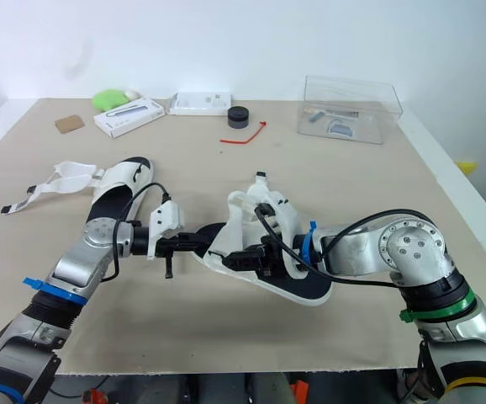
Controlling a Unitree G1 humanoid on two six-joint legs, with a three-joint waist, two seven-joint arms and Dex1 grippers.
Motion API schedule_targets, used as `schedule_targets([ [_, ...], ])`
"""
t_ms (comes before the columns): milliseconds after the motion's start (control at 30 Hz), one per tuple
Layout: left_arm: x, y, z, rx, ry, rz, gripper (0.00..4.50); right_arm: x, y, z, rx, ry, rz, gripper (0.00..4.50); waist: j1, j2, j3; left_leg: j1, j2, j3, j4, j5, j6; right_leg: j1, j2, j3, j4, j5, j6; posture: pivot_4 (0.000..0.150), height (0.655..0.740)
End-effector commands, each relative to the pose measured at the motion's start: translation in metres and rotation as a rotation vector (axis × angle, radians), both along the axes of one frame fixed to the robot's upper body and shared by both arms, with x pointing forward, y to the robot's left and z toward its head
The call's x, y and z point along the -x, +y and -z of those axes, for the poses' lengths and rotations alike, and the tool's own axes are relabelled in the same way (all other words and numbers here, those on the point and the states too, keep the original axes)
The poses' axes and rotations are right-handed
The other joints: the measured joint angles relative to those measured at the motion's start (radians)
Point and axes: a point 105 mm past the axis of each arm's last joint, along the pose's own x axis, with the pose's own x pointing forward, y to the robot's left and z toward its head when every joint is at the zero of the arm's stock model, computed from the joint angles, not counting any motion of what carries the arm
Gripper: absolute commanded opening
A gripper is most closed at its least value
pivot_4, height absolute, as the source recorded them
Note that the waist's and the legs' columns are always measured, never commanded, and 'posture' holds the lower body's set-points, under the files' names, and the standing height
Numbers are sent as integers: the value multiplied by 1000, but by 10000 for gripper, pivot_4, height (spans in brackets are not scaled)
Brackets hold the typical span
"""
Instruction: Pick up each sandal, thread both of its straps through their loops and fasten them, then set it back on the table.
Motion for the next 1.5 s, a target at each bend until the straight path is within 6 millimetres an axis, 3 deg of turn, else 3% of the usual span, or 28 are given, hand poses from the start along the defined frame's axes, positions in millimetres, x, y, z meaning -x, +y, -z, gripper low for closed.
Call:
schedule_targets([
  [33, -3, 4, 13, -45, 30, -29, 0, -13, -6, -17, -1, -66, 12, 22876, 0, 0, 0, 0, 0, 0, 0, 0, 0, 0, 0, 0, 0, 0, 0, 1500, 7400],
  [433, -3, 1, 12, -37, 26, -26, 0, -41, -3, -17, 9, -32, -17, 22876, 0, 0, 0, 0, 0, 0, 0, 0, 1, 0, 0, 0, 0, 3, -4, 1500, 7400],
  [533, -2, 2, 13, -37, 25, -30, 0, -41, 2, -22, -10, -16, -48, 15722, 0, 0, 0, 0, 0, 1, 0, 0, 1, 0, 0, 0, 0, 4, -5, 1500, 7400],
  [633, -2, 2, 13, -37, 25, -33, 0, -39, 2, -22, -10, -7, -67, 2958, 0, 0, 0, -1, 0, 0, 0, 0, 1, 0, 0, -1, 0, 4, -6, 1500, 7400],
  [667, -2, 3, 13, -37, 26, -34, 0, -39, 2, -23, -12, -4, -70, 618, 0, 0, 0, -1, 0, 0, 0, 0, 1, 0, 0, 0, 0, 4, -6, 1500, 7400],
  [933, -3, 6, 14, -40, 28, -49, 0, -28, -7, -22, -20, -7, -63, 618, 0, 0, 0, -2, -1, -1, 0, 0, 1, 0, -1, -2, -1, 5, -6, 1500, 7400],
  [1500, -9, 4, 16, -51, 26, -52, 0, -13, -18, -8, -43, -21, 122, 618, 2, 0, 0, -4, -2, -1, 1, 0, 1, 0, -2, -1, -3, 6, -2, 1500, 7400],
])
